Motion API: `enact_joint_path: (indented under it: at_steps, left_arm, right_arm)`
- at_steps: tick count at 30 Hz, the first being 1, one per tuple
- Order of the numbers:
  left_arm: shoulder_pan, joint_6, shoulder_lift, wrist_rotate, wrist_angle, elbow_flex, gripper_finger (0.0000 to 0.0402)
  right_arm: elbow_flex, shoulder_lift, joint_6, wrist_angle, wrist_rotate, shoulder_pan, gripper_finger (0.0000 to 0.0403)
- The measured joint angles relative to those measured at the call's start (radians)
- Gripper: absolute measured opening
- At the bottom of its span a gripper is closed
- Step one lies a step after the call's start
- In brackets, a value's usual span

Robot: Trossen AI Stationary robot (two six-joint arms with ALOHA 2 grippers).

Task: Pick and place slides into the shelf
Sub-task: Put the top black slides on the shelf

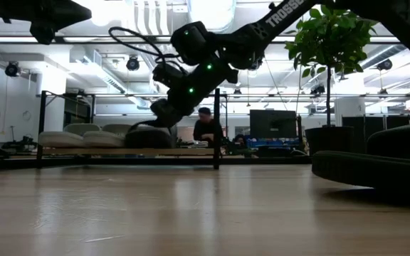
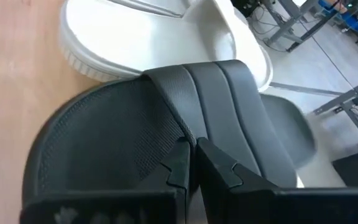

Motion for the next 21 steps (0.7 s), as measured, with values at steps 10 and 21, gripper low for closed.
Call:
enact_joint_path:
  at_steps: [10, 21]
  left_arm:
    - [0.0, 0.003, 0.0, 0.0, 0.0, 0.0, 0.0022]
    - [0.0, 0.008, 0.0, 0.0, 0.0, -0.001, 0.0022]
  right_arm:
    - [0.032, 0.047, -0.02, 0.0, 0.014, 0.003, 0.0013]
    - [0.03, 0.038, -0.03, -0.007, 0.053, 0.003, 0.0013]
